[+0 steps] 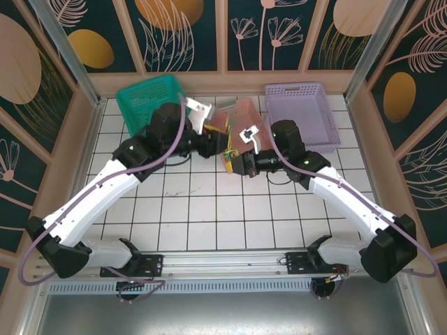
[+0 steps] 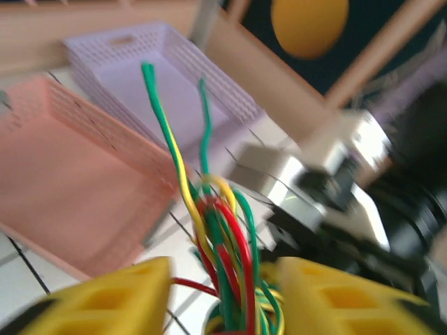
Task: Untangle the cables
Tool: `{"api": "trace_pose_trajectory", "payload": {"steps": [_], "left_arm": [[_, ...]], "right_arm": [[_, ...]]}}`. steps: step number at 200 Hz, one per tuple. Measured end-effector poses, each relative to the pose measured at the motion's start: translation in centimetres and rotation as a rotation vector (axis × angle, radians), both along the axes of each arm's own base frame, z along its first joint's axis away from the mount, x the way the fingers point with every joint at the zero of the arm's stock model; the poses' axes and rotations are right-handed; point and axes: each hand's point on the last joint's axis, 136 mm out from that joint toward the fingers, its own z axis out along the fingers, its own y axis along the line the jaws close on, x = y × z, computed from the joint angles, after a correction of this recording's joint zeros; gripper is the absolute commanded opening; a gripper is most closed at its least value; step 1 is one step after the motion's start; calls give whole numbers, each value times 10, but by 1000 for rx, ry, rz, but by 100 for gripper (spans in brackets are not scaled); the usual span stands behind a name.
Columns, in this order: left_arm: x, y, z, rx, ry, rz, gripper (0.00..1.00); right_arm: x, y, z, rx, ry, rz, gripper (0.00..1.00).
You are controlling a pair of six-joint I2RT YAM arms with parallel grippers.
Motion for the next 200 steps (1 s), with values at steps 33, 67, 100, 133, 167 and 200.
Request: {"api": "trace_pose_trajectory", "payload": {"steps": [33,67,100,133,167,200], "left_arm": [[30,4,29,-167,163,205,82],[27,11,25,-317,407,348,87],[22,9,1,-402,603,429,97],[14,1,-15,-464,716,461,99],[10,-8,-33,-544,804,478,99],[14,-13,-23,-609,815,478,98]], "right_arm": [[37,-31,2,-250,-359,-315,0],[74,-67,8,-526,-793,-560,0],[105,-94,16,-800,-1092,-692,0],[111,-97,35,-946,-1288,-734,0],[97,-81,45,-995,-1422,-684,0],[92,-71,43,-1025,-1484,-641,0]]}}
